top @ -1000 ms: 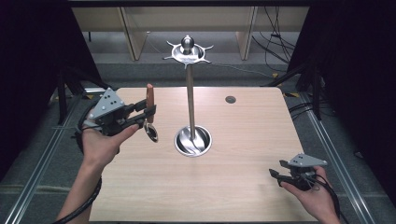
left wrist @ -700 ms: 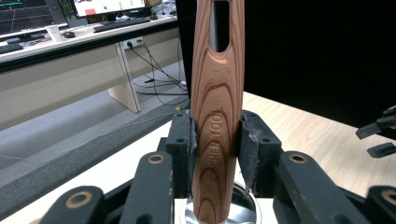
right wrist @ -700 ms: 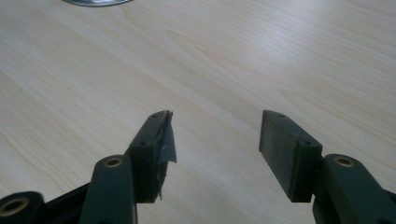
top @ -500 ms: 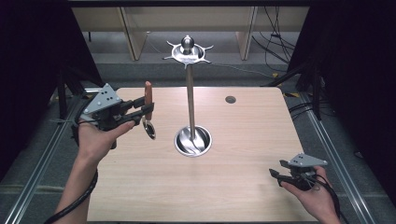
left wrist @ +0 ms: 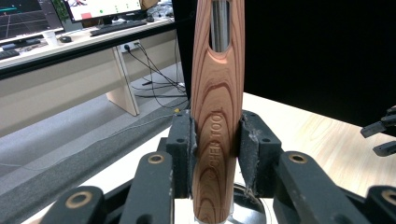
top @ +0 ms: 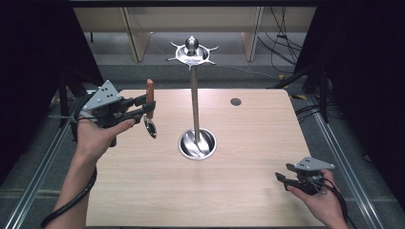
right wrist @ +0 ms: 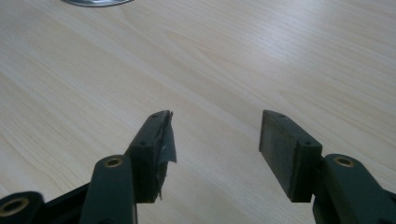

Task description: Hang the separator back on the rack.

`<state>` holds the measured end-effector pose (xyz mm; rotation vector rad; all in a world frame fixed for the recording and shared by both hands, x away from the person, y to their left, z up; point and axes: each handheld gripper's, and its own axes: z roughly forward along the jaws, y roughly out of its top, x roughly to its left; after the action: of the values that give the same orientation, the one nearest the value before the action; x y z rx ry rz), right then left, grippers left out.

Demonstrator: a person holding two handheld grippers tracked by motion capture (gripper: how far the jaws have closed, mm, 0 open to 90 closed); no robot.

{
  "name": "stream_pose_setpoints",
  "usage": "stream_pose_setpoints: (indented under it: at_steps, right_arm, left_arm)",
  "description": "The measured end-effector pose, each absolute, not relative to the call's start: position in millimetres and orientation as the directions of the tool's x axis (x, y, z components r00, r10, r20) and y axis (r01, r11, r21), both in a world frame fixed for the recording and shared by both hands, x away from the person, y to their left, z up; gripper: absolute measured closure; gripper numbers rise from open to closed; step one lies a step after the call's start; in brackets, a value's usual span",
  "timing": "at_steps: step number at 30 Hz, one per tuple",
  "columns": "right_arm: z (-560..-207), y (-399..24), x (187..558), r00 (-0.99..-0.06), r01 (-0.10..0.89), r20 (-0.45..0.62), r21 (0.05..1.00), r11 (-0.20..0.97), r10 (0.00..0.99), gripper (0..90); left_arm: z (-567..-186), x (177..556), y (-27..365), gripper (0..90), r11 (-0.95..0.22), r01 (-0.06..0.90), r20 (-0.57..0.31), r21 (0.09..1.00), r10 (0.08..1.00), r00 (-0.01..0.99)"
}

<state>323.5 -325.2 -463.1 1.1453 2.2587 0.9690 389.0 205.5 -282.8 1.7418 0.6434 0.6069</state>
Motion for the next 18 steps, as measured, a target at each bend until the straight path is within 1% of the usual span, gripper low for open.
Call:
stream_pose_setpoints:
  at_steps: [4, 5, 10, 13, 16, 18]
  right_arm:
    - [-462.5, -324.6, 322.8, -0.559, 0.527, -0.056, 0.747, 0.406, 0.827, 44.6]
    - [-462.9, -325.2, 323.2, -0.564, 0.519, -0.066, 0.747, 0.415, 0.823, 44.5]
    - [-462.6, -324.3, 322.4, -0.555, 0.540, -0.040, 0.742, 0.397, 0.831, 44.5]
    - [-462.3, -324.8, 322.9, -0.561, 0.526, -0.059, 0.745, 0.411, 0.826, 44.5]
    - [-463.2, -325.4, 323.8, -0.571, 0.518, -0.061, 0.746, 0.418, 0.818, 44.5]
    - [-462.4, -324.9, 322.9, -0.560, 0.529, -0.052, 0.745, 0.406, 0.827, 44.5]
  left_arm:
    - [-281.1, 391.8, 206.7, 67.3, -0.227, 0.110, 0.081, 0.968, 0.693, 0.716]
    - [-281.1, 392.1, 206.4, 67.3, -0.219, 0.120, 0.068, 0.968, 0.694, 0.716]
    - [-278.8, 394.5, 207.1, 67.3, -0.231, 0.112, 0.083, 0.967, 0.694, 0.715]
    - [-277.5, 395.6, 206.3, 67.3, -0.236, 0.108, 0.089, 0.966, 0.690, 0.719]
    - [-276.4, 397.4, 206.5, 67.3, -0.237, 0.106, 0.088, 0.966, 0.683, 0.725]
    - [-276.2, 398.9, 206.7, 67.3, -0.235, 0.107, 0.085, 0.966, 0.681, 0.728]
